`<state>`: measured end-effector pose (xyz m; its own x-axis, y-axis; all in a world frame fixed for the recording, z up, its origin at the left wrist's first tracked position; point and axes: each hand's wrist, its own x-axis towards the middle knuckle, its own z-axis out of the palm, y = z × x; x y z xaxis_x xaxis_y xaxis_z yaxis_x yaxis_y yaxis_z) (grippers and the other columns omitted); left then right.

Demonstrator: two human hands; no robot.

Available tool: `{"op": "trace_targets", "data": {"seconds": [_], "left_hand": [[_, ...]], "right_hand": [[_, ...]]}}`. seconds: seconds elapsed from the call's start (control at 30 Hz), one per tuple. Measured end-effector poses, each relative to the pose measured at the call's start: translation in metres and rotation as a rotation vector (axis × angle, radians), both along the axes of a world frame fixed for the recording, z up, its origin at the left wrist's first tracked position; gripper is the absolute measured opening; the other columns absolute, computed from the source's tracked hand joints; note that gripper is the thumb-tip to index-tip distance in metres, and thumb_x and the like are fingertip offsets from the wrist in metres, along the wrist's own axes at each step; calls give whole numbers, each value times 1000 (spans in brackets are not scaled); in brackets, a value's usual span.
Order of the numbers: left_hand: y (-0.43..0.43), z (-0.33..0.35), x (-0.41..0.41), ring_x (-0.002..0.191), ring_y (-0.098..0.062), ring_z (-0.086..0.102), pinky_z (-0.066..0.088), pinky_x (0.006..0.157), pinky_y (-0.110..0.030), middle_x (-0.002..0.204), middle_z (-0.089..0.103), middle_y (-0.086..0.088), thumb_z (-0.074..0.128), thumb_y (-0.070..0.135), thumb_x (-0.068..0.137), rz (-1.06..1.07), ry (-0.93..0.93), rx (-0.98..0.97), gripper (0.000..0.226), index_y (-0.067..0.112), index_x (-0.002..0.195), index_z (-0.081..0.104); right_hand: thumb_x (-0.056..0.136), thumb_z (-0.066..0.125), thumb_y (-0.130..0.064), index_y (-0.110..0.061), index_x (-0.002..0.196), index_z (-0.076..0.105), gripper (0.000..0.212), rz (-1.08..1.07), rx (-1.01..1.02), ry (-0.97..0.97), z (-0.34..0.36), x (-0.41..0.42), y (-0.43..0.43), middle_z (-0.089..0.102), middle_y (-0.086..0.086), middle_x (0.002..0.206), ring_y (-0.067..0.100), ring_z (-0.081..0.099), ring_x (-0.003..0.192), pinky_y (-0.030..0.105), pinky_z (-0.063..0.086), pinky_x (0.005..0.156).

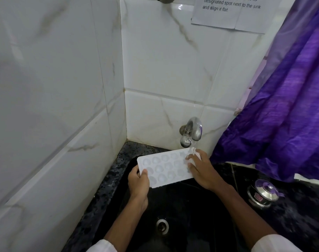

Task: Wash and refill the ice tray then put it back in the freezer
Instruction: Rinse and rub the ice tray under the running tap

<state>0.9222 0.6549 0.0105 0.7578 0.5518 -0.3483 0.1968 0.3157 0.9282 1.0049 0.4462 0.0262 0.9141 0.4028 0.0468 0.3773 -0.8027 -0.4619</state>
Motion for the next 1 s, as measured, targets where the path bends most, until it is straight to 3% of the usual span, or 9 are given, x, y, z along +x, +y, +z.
{"op": "trace_targets", "data": {"seconds": [0.13,0.23,0.37,0.5,0.6,0.73,0.77,0.87,1.0], "left_hand": [[3,2,2,89,-21,69,57,65,-32,107,70,-9,47,6,100,29,-2,5,26,11,120,62],[7,2,4,90,-23,69,57,65,-32,109,70,-11,47,6,100,29,0,19,27,10,123,62],[7,3,6,90,-24,70,58,67,-33,109,70,-11,47,6,100,37,3,22,28,9,123,62],[7,3,4,91,-24,70,58,69,-35,106,71,-8,47,6,100,36,-5,4,28,9,123,63],[5,4,2,91,-24,69,58,68,-34,106,70,-8,46,6,100,45,-8,-11,27,10,121,63],[9,4,2,91,-24,69,57,68,-33,108,70,-10,45,6,101,76,4,-8,28,8,121,64],[10,3,2,90,-24,68,56,65,-31,107,70,-10,45,5,101,86,8,-7,27,8,120,64],[9,3,2,89,-23,68,56,65,-32,106,69,-10,44,4,100,103,9,-16,27,9,119,64],[5,1,1,91,-25,68,57,69,-34,107,69,-10,45,6,101,127,12,-14,28,9,120,64]], "right_hand": [[103,39,-27,-27,120,55,23,32,10,-14,4,-2,1,13,5,155,24,30,136,22,24,103],[104,35,-31,-24,121,57,29,24,-12,-37,6,-2,2,14,4,157,23,28,139,20,23,104],[104,36,-39,-30,128,59,35,28,-8,14,7,-6,8,4,3,162,25,10,146,35,21,114],[104,35,-39,-24,116,65,36,18,-12,47,9,-4,6,7,1,161,24,18,143,28,23,108],[104,33,-39,-24,116,63,36,18,-5,30,10,-4,7,9,0,161,23,19,143,32,24,111],[103,41,-21,-15,114,53,17,-34,164,-28,7,-6,5,27,2,148,16,36,132,-2,20,93],[102,42,-17,-16,113,51,15,-55,192,-42,6,-7,3,28,1,146,13,37,129,-5,19,89],[101,41,-14,-18,108,51,13,-42,190,-72,1,-10,0,28,0,147,2,35,120,-6,21,87],[102,41,-14,-20,107,53,15,-1,150,-129,-3,-14,-2,24,0,148,6,36,119,6,31,89]]}}
